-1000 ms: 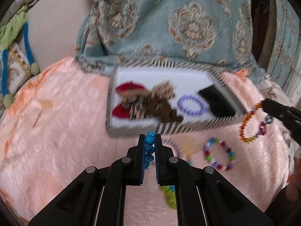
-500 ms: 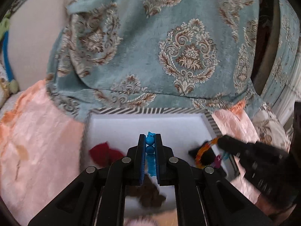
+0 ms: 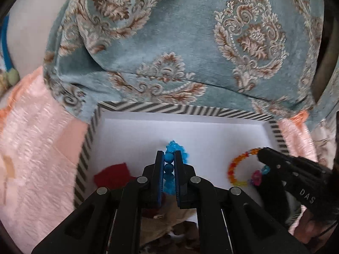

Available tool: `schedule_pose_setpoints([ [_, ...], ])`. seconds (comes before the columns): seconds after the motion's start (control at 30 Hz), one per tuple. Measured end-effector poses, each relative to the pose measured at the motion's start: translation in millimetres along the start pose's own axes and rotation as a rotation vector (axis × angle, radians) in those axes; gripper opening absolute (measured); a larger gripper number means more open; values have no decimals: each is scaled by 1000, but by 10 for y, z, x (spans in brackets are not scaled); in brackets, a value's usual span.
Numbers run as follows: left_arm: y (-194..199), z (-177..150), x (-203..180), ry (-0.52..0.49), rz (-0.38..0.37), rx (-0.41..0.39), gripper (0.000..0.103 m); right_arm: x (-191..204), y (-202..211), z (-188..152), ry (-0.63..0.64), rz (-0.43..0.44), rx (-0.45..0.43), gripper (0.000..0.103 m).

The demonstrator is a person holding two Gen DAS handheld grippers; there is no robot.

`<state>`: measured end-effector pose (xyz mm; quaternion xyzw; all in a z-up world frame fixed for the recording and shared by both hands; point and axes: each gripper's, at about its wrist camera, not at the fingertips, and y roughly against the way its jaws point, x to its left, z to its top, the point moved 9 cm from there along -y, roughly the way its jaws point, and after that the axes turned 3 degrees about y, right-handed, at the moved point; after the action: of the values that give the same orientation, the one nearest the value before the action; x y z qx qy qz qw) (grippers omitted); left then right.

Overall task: Organize jewelry
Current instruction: 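Lift both bracelets and carry them over the striped box, then open the left gripper to drop the blue bracelet while the right drops the rainbow bracelet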

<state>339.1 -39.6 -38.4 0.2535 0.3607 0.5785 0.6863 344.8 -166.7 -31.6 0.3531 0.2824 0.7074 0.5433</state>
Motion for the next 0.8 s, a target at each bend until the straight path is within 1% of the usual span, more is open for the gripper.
schedule_pose_setpoints([
  [0.07,-17,-31,1,-13,19,16,0,-76,-45,-49,-21,-15,18,11],
  [0.1,-19,-31,13,-23,31,16,0,-105,-55,-62,-31,-12,24,16],
  [0.13,-20,-26,22,-31,43,11,3,-134,-52,-75,-44,-10,28,21],
  [0.2,8,-22,30,-51,69,-2,8,-168,-3,-86,-52,-11,16,22],
  [0.27,61,-28,31,-57,69,-3,12,-178,85,-90,-53,-8,1,23],
  [0.43,289,-94,112,-46,67,-19,13,-133,347,-176,-36,-18,-25,24],
  [0.5,488,-160,178,-34,57,-32,13,-88,501,-220,-23,-25,-42,24],
  [0.6,743,-264,211,-51,38,-62,13,49,794,-314,9,-21,-78,24],
  [0.67,958,-437,267,-53,25,-83,15,143,1021,-415,20,-13,-110,24],
  [0.7,1026,-532,291,-46,16,-78,15,162,1128,-484,14,-4,-123,26],
  [0.73,1063,-606,302,-43,7,-73,15,189,1211,-547,6,8,-134,30],
  [0.77,1129,-762,327,-43,-6,-67,15,211,1278,-612,-1,17,-144,33],
  [0.8,1146,-860,338,-42,-9,-45,15,228,1348,-717,-8,26,-156,39],
])
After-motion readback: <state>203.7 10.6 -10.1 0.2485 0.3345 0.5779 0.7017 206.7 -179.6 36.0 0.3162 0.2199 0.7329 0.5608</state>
